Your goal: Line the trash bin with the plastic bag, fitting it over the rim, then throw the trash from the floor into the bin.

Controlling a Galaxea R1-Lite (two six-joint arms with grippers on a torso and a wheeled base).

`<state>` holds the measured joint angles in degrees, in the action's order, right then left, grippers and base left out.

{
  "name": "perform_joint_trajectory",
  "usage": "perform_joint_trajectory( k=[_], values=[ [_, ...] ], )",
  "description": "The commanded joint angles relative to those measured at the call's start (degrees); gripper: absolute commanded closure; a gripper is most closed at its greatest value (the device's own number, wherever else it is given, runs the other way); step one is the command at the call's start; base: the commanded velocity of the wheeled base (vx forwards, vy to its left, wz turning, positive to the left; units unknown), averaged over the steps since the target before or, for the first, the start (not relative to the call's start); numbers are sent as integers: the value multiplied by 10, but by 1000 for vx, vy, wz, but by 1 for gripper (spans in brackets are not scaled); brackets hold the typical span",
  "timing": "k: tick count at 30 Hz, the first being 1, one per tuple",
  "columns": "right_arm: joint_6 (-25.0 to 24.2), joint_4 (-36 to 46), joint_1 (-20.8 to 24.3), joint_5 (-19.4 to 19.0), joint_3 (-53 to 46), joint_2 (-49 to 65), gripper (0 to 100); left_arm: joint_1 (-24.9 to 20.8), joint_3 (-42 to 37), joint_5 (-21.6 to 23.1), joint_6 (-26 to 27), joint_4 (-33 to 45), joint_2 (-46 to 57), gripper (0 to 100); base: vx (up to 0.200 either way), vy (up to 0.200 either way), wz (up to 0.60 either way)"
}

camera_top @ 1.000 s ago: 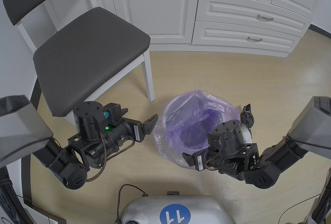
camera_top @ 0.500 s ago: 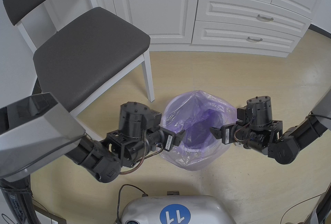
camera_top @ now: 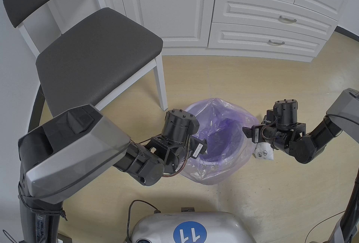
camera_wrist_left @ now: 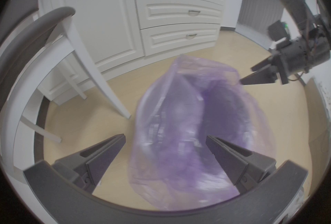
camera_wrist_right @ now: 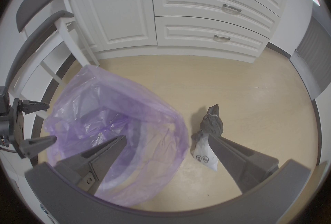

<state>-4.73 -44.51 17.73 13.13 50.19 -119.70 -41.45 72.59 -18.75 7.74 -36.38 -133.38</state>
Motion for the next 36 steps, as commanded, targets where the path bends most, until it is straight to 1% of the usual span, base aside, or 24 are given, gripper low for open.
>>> perform_joint_trajectory(
  k=[1,3,7,12,14,16,20,22,23,24,25,27,29,30,32,33,36],
  values=[
    [0,-18,-13,1,12,-33,0,25,30,-23,2,3,-28,0,0,0,0],
    [0,-22,-15,1,14,-38,0,31,33,-25,2,3,-28,0,0,0,0],
    [-3,-42,-24,1,33,-61,0,73,51,-24,2,3,-13,0,0,0,0],
    [-9,-67,-26,1,43,-83,0,95,66,-23,3,4,2,0,0,0,0],
    [-10,-86,-26,1,53,-99,0,108,83,-23,3,17,2,0,0,0,0],
    [-12,-90,-26,1,58,-105,0,108,84,-22,2,22,2,0,0,0,0],
    [-27,-96,-26,5,68,-106,0,95,62,-22,-19,16,4,0,0,0,0],
    [-31,-96,-27,5,67,-97,0,74,44,-22,-48,17,18,0,0,0,0],
    [-31,-96,-27,5,66,-95,0,72,40,-22,-53,18,22,0,0,0,0],
    [-33,-95,-26,5,62,-88,0,58,20,-20,-68,22,40,0,0,0,0],
    [-33,-95,-26,5,62,-88,0,58,20,-20,-68,22,40,0,0,0,0],
    [-33,-93,-26,5,61,-75,0,32,-23,-14,-77,24,77,0,0,0,0],
    [-33,-93,-26,5,61,-75,0,32,-23,-14,-77,24,77,0,0,0,0],
    [-34,-97,-23,4,61,-71,0,16,-50,-2,-77,24,102,0,0,0,0],
    [-36,-97,-20,4,62,-71,0,15,-49,-1,-77,24,105,0,0,0,0],
    [-49,-98,-17,5,69,-77,0,19,-29,2,-77,25,100,0,0,0,0],
    [-60,-97,-17,5,82,-89,0,33,14,2,-78,36,70,0,0,0,0]
  ],
)
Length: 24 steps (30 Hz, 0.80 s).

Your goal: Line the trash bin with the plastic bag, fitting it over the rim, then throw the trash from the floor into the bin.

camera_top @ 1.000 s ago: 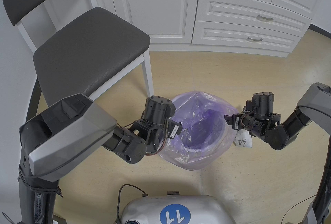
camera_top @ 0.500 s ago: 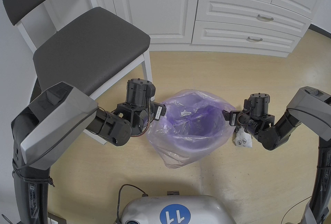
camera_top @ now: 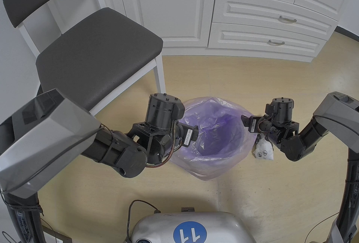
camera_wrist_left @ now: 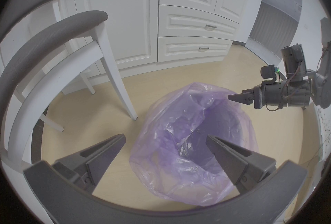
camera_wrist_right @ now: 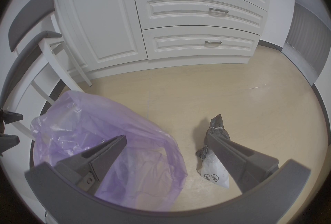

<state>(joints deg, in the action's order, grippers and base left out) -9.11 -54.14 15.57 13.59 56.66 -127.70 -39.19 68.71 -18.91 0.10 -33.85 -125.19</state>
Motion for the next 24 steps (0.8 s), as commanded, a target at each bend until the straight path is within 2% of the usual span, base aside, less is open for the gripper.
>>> perform_joint_trajectory(
  k=[1,9,12,15,17,24],
  values=[
    [-18,-2,4,1,21,-14,0,17,68,4,-2,19,-25,0,0,0,0],
    [-21,-11,-5,7,62,-64,0,49,176,4,-2,56,-114,0,0,0,0],
    [-21,-44,-12,31,97,-100,0,52,214,6,-3,56,-142,0,0,0,0],
    [-21,-56,-12,36,113,-114,0,53,228,22,-4,56,-150,0,0,0,0],
    [-40,-64,-12,39,129,-121,0,54,238,42,-4,58,-152,0,0,0,0],
    [-79,-65,-5,40,141,-114,0,63,252,45,-4,68,-162,0,0,0,0]
  ],
)
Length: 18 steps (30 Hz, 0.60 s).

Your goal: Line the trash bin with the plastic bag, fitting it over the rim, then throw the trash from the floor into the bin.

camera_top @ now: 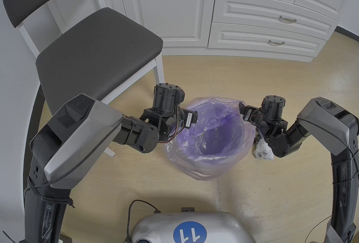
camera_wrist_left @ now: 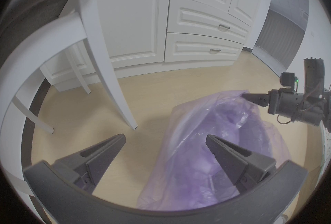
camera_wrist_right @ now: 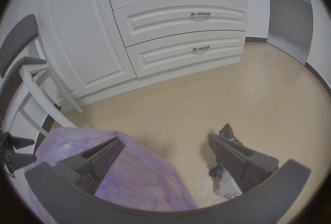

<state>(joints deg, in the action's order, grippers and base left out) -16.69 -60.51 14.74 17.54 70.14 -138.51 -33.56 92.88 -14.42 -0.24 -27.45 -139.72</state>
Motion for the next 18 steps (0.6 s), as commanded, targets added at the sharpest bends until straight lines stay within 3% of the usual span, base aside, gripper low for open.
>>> perform_joint_trajectory(
  k=[1,7,18],
  values=[
    [-3,-1,3,0,6,-6,0,7,11,0,0,4,-17,0,0,0,0],
    [-39,-1,12,-1,11,10,0,32,53,0,-1,23,-41,0,0,0,0],
    [-36,8,6,-3,13,-3,0,66,95,1,-20,41,-59,0,0,0,0]
  ],
)
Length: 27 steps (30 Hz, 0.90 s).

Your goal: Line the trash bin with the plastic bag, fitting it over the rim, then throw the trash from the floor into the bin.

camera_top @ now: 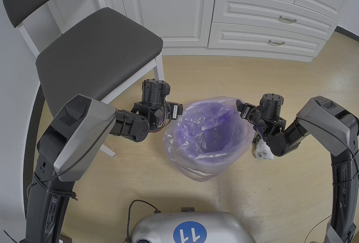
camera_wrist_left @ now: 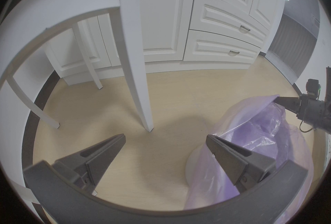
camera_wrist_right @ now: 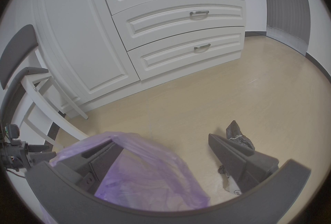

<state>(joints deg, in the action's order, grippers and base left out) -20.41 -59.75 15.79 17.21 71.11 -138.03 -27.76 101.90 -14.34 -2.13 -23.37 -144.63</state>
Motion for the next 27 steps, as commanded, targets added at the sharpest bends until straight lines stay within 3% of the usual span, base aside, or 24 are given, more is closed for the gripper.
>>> perform_joint_trajectory(
  k=[1,15,20,27],
  values=[
    [2,1,-4,0,3,-8,0,8,5,0,-1,0,-11,0,0,0,0],
    [-22,49,-35,-3,65,-59,0,13,86,-1,-10,15,-73,0,0,0,0],
    [-46,94,-39,-15,70,-59,0,17,88,-1,-16,21,-73,0,0,0,0],
    [-60,96,-35,-28,40,-9,0,24,82,-1,-18,20,-49,0,0,0,0]
  ],
)
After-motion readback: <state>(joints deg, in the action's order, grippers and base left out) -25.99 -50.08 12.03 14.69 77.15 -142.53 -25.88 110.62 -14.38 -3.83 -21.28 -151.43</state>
